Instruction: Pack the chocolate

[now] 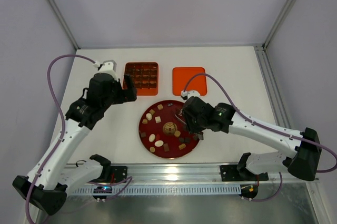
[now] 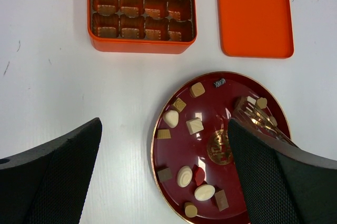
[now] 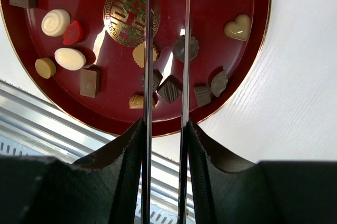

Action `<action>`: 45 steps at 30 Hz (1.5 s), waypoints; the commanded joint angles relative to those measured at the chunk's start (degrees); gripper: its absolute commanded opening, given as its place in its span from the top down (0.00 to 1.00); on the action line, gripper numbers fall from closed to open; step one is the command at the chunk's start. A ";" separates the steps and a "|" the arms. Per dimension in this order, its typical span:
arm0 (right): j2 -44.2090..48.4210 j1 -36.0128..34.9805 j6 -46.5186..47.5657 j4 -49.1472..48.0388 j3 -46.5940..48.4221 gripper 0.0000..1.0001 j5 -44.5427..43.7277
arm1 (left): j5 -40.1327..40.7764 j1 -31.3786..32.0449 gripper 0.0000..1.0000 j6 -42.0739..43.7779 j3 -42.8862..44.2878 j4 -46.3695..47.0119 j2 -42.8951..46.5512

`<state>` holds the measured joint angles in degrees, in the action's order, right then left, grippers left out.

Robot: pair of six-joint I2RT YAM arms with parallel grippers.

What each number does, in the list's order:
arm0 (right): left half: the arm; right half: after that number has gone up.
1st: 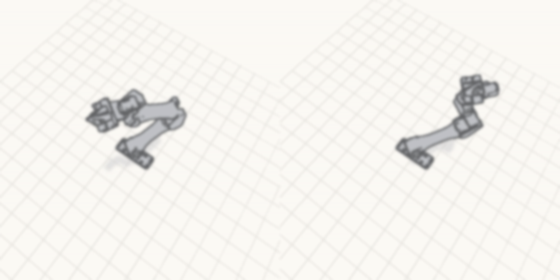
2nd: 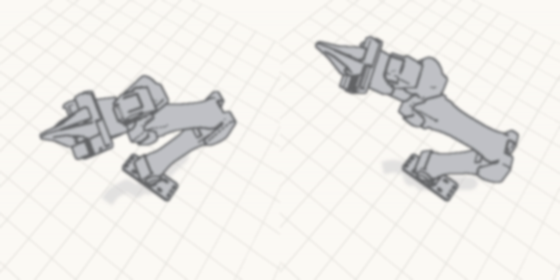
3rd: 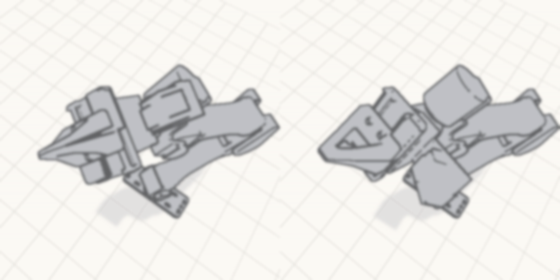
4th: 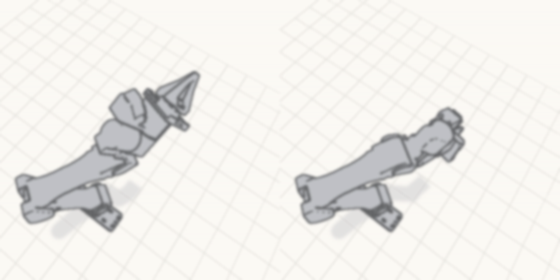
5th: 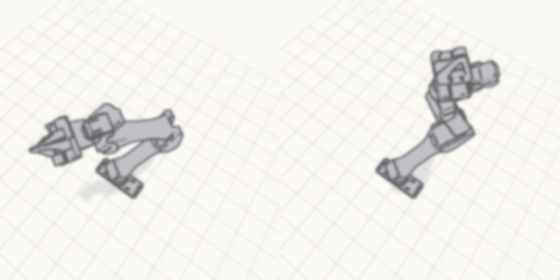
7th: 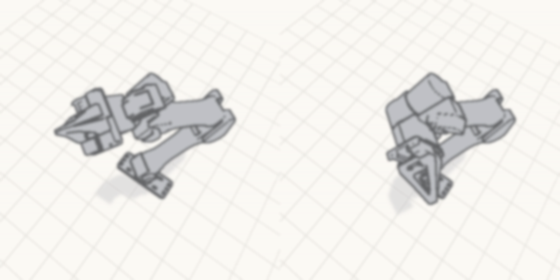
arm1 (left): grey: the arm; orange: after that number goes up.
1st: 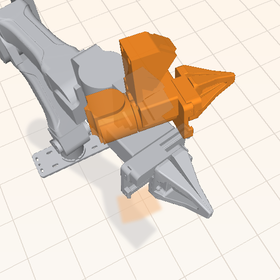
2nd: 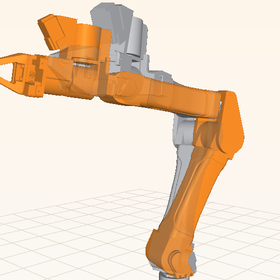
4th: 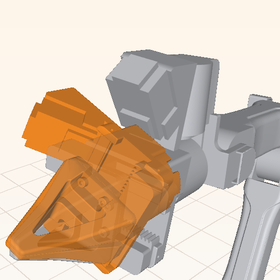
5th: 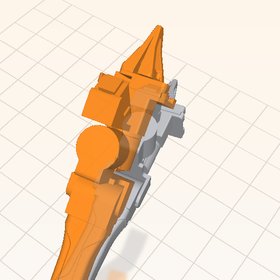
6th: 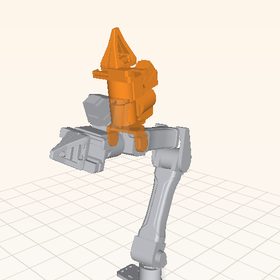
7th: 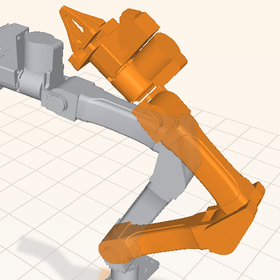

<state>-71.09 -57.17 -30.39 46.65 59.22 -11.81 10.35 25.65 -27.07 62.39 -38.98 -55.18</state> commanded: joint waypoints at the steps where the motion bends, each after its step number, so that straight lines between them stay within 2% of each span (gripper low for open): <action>1: 1.39 -0.23 -0.90 -0.16 0.36 0.61 -1.98 | -0.68 -0.07 0.00 -0.79 -0.34 2.51 -0.28; 45: -3.35 -0.49 -0.55 2.83 6.70 0.58 -6.21 | -0.07 -0.16 0.00 0.18 -1.39 2.42 0.16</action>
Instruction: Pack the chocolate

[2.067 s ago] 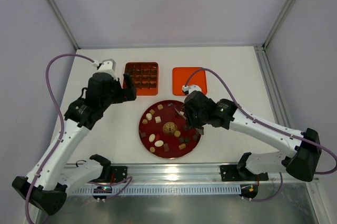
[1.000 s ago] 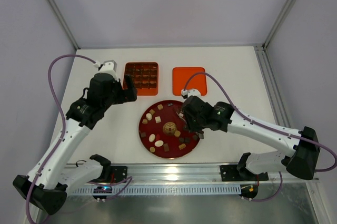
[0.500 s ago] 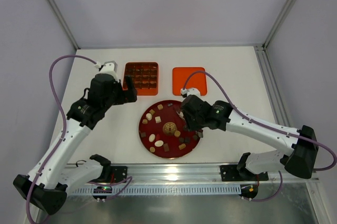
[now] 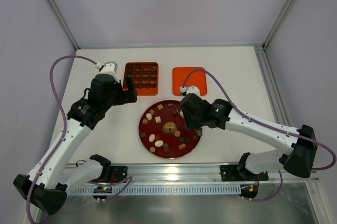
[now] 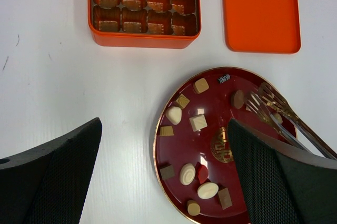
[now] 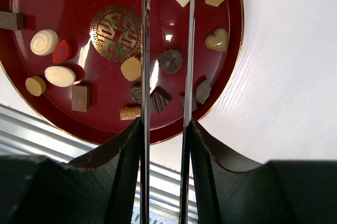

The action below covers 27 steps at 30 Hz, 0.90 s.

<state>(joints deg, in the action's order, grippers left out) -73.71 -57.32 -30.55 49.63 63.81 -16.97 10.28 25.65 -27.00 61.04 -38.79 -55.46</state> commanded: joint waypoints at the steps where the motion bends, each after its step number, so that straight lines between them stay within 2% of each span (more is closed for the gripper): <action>1: -1.17 -0.42 -0.39 -0.14 2.19 0.58 -0.87 | 0.00 -0.16 0.00 0.20 -0.04 2.22 0.44; 13: -4.33 -0.51 0.66 -2.60 2.63 0.58 1.85 | 0.35 -0.16 0.00 0.46 -0.48 2.31 0.71; 27: -3.90 -0.51 0.66 -2.52 3.07 0.58 3.35 | 0.35 -0.16 0.00 0.72 -0.57 2.49 0.18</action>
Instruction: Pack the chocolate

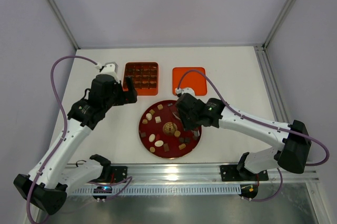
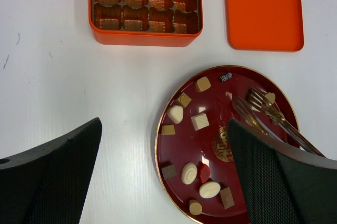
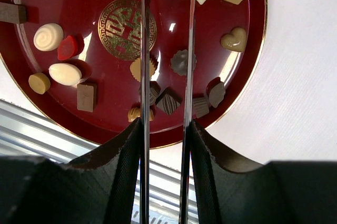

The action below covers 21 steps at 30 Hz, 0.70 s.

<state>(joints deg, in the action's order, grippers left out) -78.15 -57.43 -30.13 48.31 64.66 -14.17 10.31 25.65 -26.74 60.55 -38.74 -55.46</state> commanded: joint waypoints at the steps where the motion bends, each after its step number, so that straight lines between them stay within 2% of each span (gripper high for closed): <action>1: 0.63 -0.49 0.25 -1.12 2.22 0.58 0.46 | 0.33 -0.07 0.00 0.55 -0.17 2.53 0.18; 21: 0.10 -0.58 0.25 0.90 -0.50 0.58 0.81 | -0.02 -0.16 0.00 -0.06 0.00 2.35 1.06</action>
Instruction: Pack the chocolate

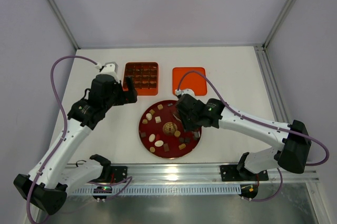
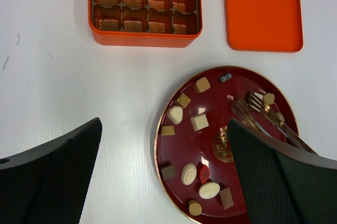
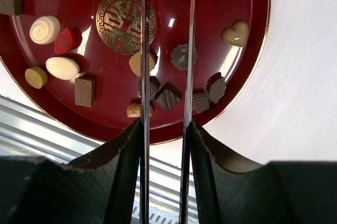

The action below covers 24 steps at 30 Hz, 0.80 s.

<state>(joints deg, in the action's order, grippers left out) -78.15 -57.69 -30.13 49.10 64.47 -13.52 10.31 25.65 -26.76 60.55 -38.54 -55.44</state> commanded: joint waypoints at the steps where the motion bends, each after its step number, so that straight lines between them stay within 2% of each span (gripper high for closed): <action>1: 0.10 -0.32 0.16 0.29 -0.22 0.58 0.16 | -0.02 -0.16 0.00 -0.04 0.00 2.16 0.95; 14: -1.04 -0.49 0.51 -0.41 -0.31 0.59 0.16 | -0.02 -0.16 0.00 -0.13 -0.09 2.25 1.03; 21: -1.30 -0.49 0.51 -0.06 0.83 0.69 0.34 | 0.50 -0.16 0.00 0.31 -0.09 2.25 1.30; 24: -0.52 -0.49 0.95 0.82 2.76 0.70 -0.28 | 0.42 -0.16 0.00 0.31 0.00 2.16 1.12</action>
<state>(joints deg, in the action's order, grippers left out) -79.90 -57.80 -30.02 49.60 64.12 -13.10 10.31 25.65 -26.76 60.55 -38.44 -55.20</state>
